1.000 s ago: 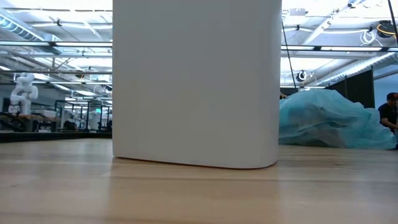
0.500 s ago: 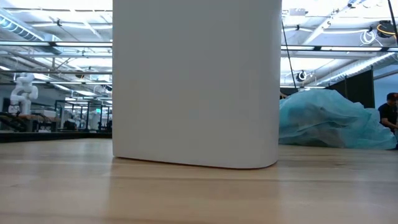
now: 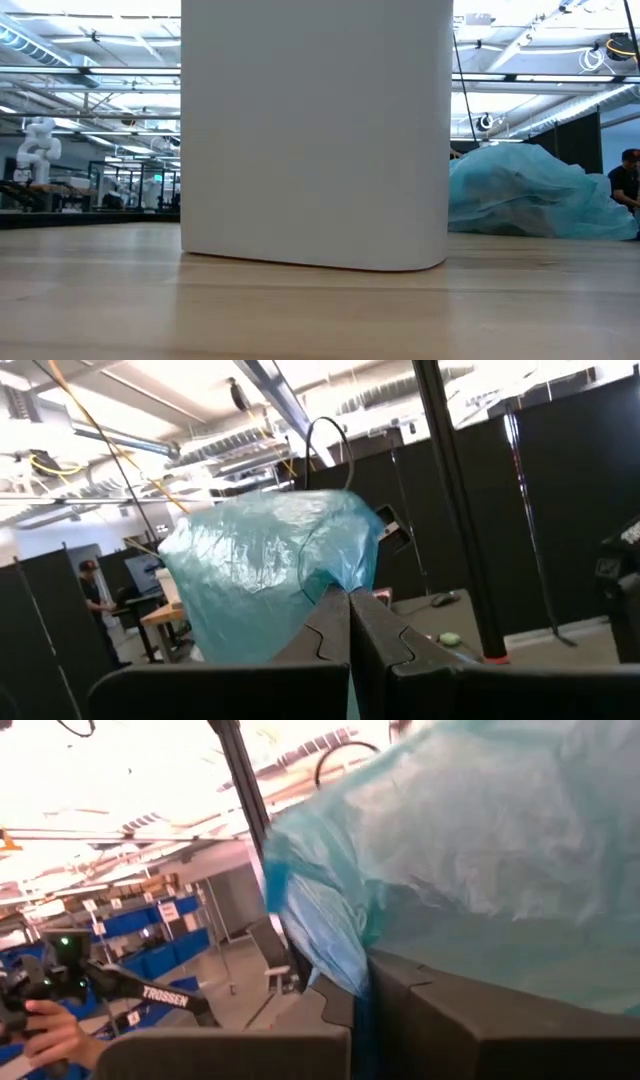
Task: Place trash/remove bag and relplace
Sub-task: Insert the blue trash bag into the trash bin
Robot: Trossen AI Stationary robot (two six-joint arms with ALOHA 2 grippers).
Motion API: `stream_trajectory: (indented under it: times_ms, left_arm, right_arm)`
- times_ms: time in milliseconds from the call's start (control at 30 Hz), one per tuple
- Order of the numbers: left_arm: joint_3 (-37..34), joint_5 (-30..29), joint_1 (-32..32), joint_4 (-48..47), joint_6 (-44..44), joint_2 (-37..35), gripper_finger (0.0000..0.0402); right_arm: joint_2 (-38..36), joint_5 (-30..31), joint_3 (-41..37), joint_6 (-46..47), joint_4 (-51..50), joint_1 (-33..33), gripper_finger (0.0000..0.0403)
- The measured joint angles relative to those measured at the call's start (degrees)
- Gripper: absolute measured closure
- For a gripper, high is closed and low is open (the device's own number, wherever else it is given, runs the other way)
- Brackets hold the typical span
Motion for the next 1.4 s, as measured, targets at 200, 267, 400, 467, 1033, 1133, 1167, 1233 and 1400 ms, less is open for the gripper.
stream_trajectory:
  times_ms: [200, 267, 400, 467, 1033, 1133, 1167, 1233, 1400]
  left_arm:
    - [0.0, -2.7, -2.5, 3.2, 3.3, 0.0, 0.0402]
    - [0.0, -3.5, -3.1, 4.1, 4.1, 0.0, 0.0402]
    - [0.0, -5.6, -4.0, 4.9, 4.3, 0.0, 0.0402]
    - [0.0, -7.7, -4.3, 4.9, 4.3, 0.0, 0.0402]
    - [0.0, -23.3, -4.4, 0.8, 1.1, 1.1, 0.0402]
    - [0.0, -24.2, -4.4, -1.6, -1.2, 1.4, 0.0402]
    - [0.0, -24.2, -4.4, -2.6, -2.0, 1.5, 0.0402]
    - [0.0, -24.2, -4.4, -5.2, -4.4, 1.5, 0.0401]
    - [0.0, -24.3, -4.0, -12.9, -11.9, 1.5, 0.0402]
  right_arm:
    - [0.0, 0.1, 0.0, -0.9, 3.4, 0.9, 0.0403]
    - [0.0, 0.1, 0.0, -0.9, 3.9, 0.9, 0.0403]
    - [0.0, 0.2, 0.0, -0.9, 4.1, 0.8, 0.0403]
    - [0.0, 0.4, 0.0, -0.9, 3.9, 0.9, 0.0403]
    - [1.3, 19.4, 0.0, 15.3, -16.7, 0.3, 0.0403]
    - [1.6, 19.5, 0.0, 16.9, -18.9, 0.3, 0.0403]
    - [1.8, 19.4, 0.0, 17.0, -19.5, 0.3, 0.0403]
    - [2.4, 19.1, 0.0, 17.1, -20.7, 0.3, 0.0403]
    - [4.0, 19.0, 0.0, 18.0, -26.2, 0.3, 0.0403]
